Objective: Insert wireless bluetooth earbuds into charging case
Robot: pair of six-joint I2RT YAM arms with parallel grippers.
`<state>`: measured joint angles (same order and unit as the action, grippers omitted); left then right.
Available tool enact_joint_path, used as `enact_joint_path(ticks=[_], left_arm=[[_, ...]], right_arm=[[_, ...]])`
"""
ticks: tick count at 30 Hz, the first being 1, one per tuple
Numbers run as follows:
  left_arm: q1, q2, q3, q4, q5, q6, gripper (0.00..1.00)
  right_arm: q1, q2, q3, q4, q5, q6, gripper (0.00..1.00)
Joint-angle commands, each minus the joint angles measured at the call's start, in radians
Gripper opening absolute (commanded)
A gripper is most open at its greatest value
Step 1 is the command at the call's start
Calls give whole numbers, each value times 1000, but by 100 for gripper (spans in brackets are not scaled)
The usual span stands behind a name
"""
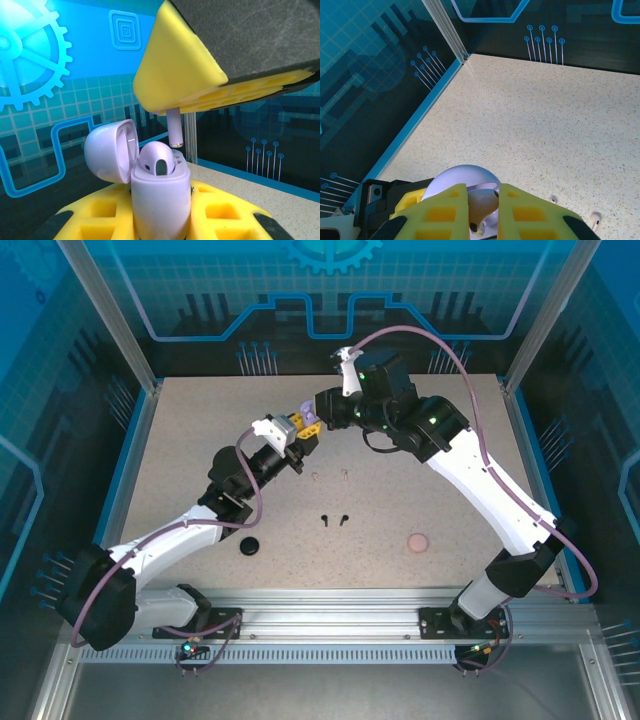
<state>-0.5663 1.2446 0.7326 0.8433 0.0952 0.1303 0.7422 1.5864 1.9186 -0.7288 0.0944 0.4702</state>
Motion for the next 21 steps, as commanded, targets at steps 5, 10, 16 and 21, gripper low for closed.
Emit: enact_joint_path(ticks=[5, 10, 16, 21], left_arm=[[-9, 4, 36, 36, 12, -9, 0], [-9, 3, 34, 35, 9, -8, 0], [-10, 3, 35, 36, 8, -8, 0], [-9, 6, 38, 38, 8, -7, 0]], right_arm=[[22, 7, -28, 32, -27, 8, 16], [26, 11, -41, 31, -23, 6, 16], [26, -4, -60, 32, 7, -5, 16], [26, -6, -63, 31, -5, -3, 28]])
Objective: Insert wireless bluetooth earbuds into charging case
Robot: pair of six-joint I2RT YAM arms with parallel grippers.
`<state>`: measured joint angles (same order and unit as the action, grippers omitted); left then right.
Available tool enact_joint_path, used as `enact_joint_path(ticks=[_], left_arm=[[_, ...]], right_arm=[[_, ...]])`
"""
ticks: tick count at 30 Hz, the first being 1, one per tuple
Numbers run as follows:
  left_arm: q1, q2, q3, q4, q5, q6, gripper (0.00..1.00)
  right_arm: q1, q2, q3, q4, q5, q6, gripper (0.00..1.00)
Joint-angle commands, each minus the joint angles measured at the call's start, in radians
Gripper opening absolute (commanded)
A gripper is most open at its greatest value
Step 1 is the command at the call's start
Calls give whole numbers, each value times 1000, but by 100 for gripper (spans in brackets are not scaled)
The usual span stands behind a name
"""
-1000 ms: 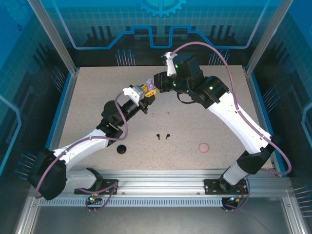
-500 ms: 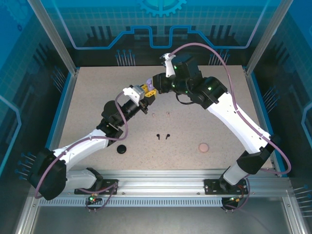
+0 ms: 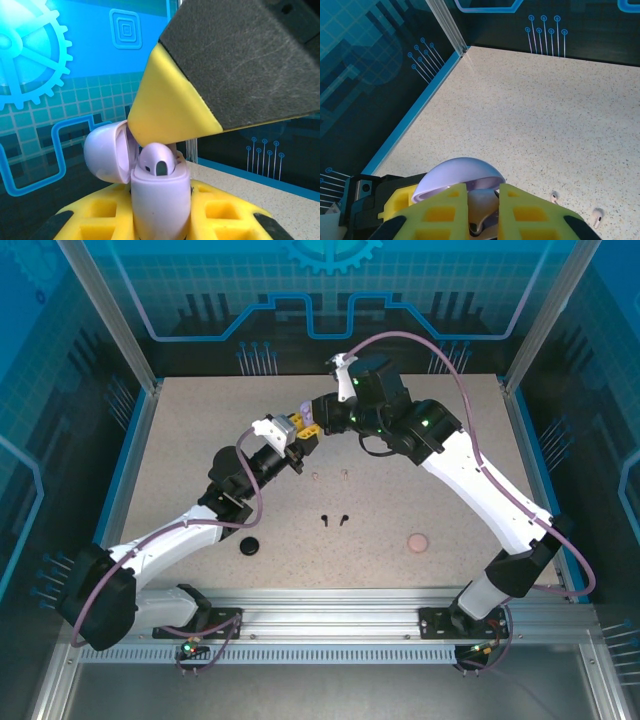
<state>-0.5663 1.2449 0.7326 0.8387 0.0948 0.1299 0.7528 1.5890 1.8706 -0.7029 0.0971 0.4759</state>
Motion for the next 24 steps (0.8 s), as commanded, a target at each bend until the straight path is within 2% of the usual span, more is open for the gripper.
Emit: enact_joint_path(ticks=[1, 6, 12, 19, 21, 23, 24], left_arm=[[-9, 7, 39, 40, 9, -7, 0], [-11, 8, 38, 41, 10, -9, 0], [-9, 8, 33, 39, 8, -10, 0], [-10, 2, 21, 18, 33, -21, 0], [-11, 1, 21, 3, 50, -29, 0], [-11, 4, 24, -12, 77, -47, 0], [-10, 9, 27, -17, 91, -56, 0]], right_arm=[[15, -11, -13, 6, -7, -6, 32], [4, -21, 19, 16, 7, 11, 54], [-28, -68, 58, 25, 24, 28, 69], [-149, -44, 121, -56, -81, 63, 67], [-180, -2, 183, -110, -118, 55, 61], [-204, 63, 267, -180, -156, 41, 48], [-211, 91, 306, -208, -174, 28, 45]])
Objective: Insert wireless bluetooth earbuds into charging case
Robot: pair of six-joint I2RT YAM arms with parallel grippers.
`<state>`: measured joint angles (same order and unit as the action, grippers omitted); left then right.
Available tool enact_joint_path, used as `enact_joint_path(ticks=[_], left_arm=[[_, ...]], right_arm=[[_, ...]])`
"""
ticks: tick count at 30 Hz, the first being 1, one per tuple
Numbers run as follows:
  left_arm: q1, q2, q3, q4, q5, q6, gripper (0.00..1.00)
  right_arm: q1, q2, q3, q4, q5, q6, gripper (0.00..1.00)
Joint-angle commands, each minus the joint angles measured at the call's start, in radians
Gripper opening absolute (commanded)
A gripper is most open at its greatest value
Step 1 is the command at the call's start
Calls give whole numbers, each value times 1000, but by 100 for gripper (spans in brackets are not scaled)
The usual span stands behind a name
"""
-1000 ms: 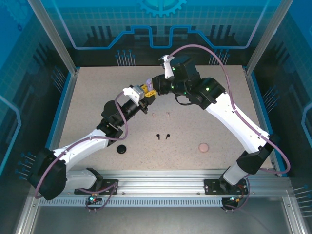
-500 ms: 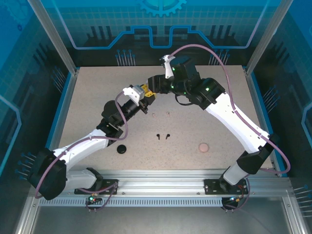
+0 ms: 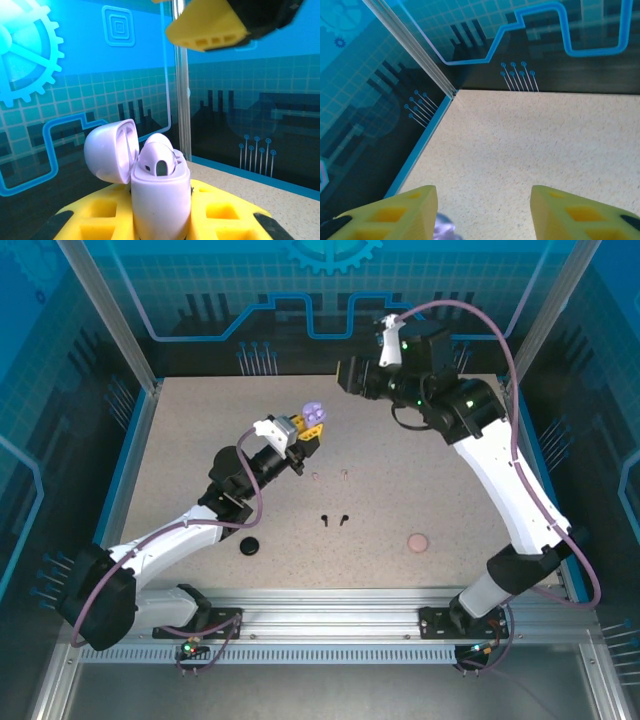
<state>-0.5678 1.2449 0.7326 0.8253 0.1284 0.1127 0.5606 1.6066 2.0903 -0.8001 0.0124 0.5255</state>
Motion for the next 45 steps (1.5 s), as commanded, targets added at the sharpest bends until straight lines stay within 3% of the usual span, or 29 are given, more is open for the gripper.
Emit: enact_joint_path(ticks=[1, 5, 14, 28, 36, 41, 45], left_arm=[[-9, 14, 31, -10, 73, -50, 0], [-19, 40, 48, -18, 110, -80, 0], [-37, 82, 80, -30, 115, -87, 0], [-38, 125, 108, -33, 64, -68, 0], [-37, 128, 105, -27, 48, -83, 0], [-38, 126, 96, -34, 34, -110, 0], [-37, 140, 95, -86, -27, -164, 0]], right_arm=[[-23, 110, 132, -146, -99, -34, 40], [-31, 229, 254, -221, -153, -67, 24], [-26, 351, 298, -278, -222, -86, 17], [6, 89, -66, -156, -206, -59, 14], [-1, 54, -121, -130, -212, -27, 14], [-36, 19, -162, -76, -152, 24, 23], [-117, -35, -203, -20, -88, 96, 42]])
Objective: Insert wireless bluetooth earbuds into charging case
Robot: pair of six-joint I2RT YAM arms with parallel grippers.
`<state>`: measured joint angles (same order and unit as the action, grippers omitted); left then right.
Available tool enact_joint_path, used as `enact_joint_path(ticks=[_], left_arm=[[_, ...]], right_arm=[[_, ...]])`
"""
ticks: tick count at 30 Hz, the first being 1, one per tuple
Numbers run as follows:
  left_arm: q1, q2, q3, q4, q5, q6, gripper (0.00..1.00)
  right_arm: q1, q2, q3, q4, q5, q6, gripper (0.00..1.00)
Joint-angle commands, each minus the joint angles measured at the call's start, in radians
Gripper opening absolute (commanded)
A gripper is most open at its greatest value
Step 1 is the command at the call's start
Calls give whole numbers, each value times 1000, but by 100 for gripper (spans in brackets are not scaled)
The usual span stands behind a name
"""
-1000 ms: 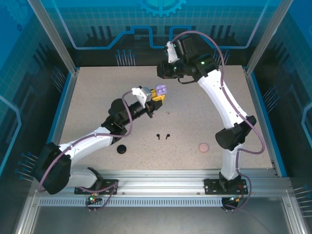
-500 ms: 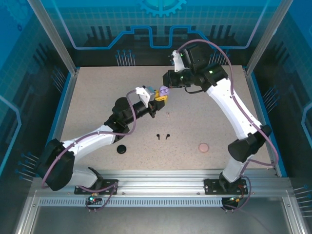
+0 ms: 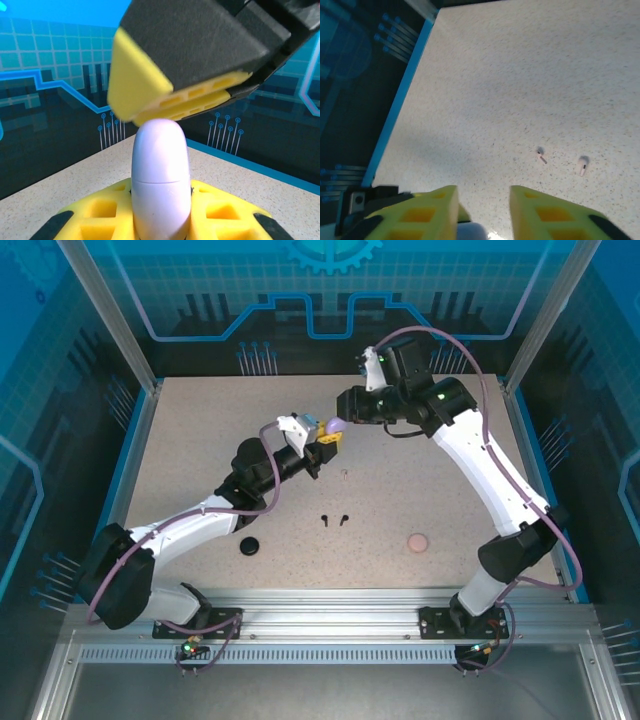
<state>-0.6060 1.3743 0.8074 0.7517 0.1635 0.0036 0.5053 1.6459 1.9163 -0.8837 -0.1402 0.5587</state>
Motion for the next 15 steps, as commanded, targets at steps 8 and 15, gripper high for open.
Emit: enact_joint_path(ticks=[8, 15], left_arm=[[122, 81, 33, -204, -133, -367, 0], [302, 250, 99, -340, -10, -627, 0]], right_arm=[[-170, -227, -308, 130, 66, 96, 61], [-176, -354, -650, 207, 100, 115, 64]])
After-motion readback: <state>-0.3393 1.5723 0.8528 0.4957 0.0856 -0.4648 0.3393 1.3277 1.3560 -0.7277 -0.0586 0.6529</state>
